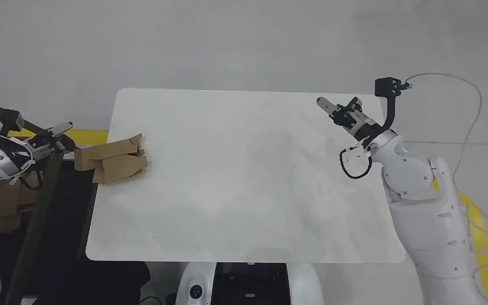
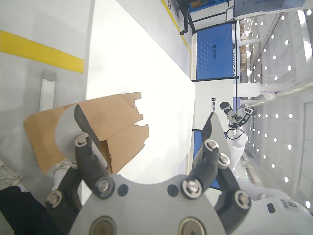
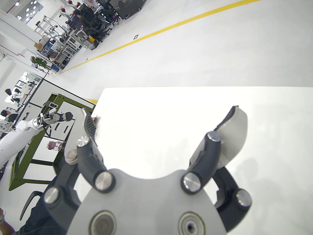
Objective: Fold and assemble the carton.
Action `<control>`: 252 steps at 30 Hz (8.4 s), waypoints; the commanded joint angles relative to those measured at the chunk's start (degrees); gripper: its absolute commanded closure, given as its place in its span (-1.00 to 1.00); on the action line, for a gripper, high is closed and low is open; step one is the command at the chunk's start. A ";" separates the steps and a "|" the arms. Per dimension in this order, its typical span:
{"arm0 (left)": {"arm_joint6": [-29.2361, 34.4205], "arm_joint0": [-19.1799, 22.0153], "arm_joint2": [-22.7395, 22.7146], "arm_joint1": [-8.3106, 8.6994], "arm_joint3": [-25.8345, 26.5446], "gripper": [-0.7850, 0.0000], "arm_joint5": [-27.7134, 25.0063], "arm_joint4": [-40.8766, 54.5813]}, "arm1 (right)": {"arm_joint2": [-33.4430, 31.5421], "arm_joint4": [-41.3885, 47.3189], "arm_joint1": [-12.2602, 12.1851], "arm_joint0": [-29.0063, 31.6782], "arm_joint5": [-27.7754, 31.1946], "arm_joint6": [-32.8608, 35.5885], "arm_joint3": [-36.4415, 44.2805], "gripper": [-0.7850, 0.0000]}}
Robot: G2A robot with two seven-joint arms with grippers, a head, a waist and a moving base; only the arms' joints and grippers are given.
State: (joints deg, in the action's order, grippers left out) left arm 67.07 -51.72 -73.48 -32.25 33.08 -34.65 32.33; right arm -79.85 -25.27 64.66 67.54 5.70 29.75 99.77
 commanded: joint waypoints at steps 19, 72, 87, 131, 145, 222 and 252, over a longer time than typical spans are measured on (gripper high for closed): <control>-6.54 8.62 3.40 -2.01 -12.16 -1.00 6.39 -12.65 | 0.00 0.00 0.00 0.00 0.00 0.00 0.00 -1.00; -6.81 15.51 10.17 -6.78 -19.68 1.00 11.11 -30.98 | 0.00 0.00 0.00 0.00 0.00 0.00 0.00 -1.00; -5.44 16.05 4.09 -5.03 -20.04 1.00 3.65 -21.03 | 0.00 0.00 0.00 0.00 0.00 0.00 0.00 -1.00; 4.35 20.28 7.13 -10.65 5.85 1.00 10.70 -6.62 | 0.00 0.00 0.00 0.00 0.00 0.00 0.00 -1.00; 3.77 19.93 10.10 -12.62 18.81 1.00 12.12 -5.85 | 0.00 0.00 0.00 0.00 0.00 0.00 0.00 -1.00; -3.92 9.24 16.59 -15.54 48.22 1.00 16.76 -14.04 | 0.14 0.63 0.07 0.82 0.04 -0.85 -0.39 -1.00; 1.36 15.56 17.62 -18.40 48.74 1.00 14.96 -7.07 | 7.26 25.53 0.57 -3.80 21.70 15.79 -13.46 -1.00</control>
State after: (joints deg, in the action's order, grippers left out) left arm 68.34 -36.12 -55.72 -50.62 81.93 -19.61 25.09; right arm -72.60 0.30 65.23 63.72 27.42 45.56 86.29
